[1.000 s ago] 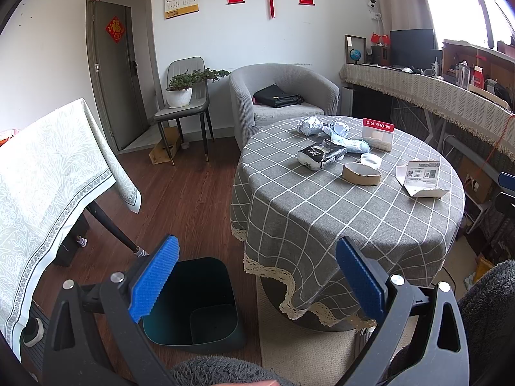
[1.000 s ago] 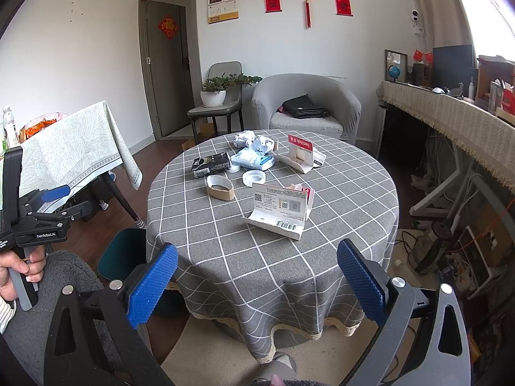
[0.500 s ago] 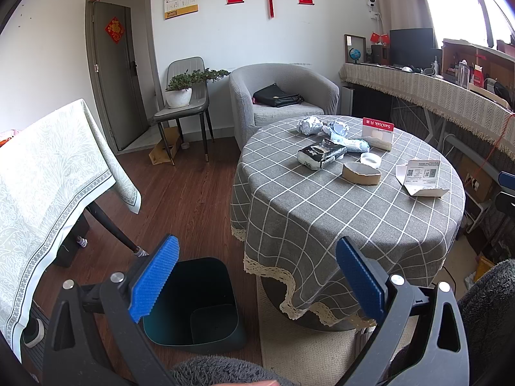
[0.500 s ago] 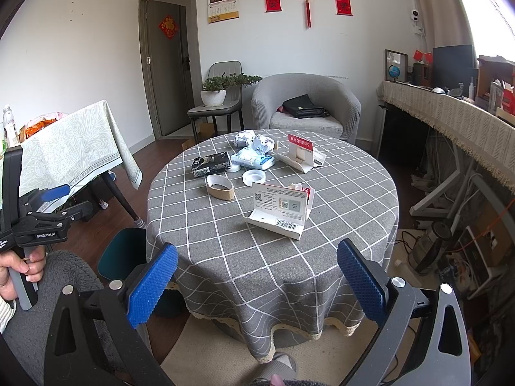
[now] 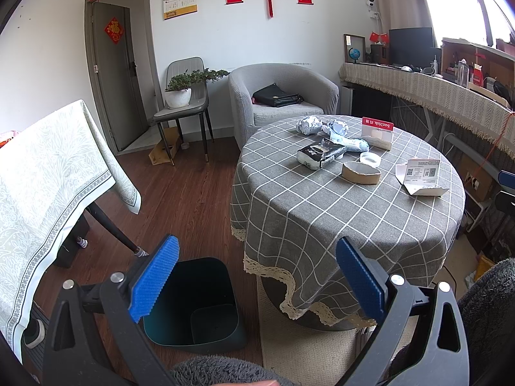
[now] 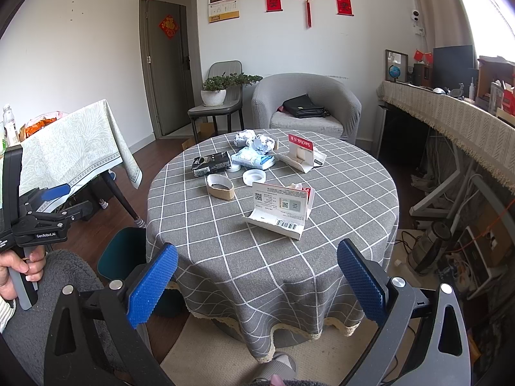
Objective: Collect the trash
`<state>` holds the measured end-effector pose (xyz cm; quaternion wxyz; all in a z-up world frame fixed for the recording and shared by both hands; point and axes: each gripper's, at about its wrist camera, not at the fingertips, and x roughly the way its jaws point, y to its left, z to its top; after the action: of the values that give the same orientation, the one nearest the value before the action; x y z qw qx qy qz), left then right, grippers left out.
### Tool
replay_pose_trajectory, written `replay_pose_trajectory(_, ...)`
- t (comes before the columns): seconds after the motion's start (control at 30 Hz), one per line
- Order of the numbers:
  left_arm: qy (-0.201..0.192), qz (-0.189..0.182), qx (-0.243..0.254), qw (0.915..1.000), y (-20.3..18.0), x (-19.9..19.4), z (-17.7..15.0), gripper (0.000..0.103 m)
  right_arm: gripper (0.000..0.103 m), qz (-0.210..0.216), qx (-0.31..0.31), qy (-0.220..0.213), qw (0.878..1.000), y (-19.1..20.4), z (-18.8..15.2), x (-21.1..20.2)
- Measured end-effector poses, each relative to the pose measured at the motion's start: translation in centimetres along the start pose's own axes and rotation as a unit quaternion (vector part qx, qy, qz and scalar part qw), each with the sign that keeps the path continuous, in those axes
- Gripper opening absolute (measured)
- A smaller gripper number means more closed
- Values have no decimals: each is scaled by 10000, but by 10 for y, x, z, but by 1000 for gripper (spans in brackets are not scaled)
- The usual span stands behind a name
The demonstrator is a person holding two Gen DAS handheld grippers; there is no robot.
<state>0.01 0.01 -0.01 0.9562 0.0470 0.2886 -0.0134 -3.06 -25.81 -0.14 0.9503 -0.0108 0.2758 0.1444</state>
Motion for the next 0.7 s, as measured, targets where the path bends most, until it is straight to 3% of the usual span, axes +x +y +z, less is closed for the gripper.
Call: replay_pose_trajectory(0.7,77,-53,33,10000,5,1,3,100,100,-2,133,137,9998,-2,1,3)
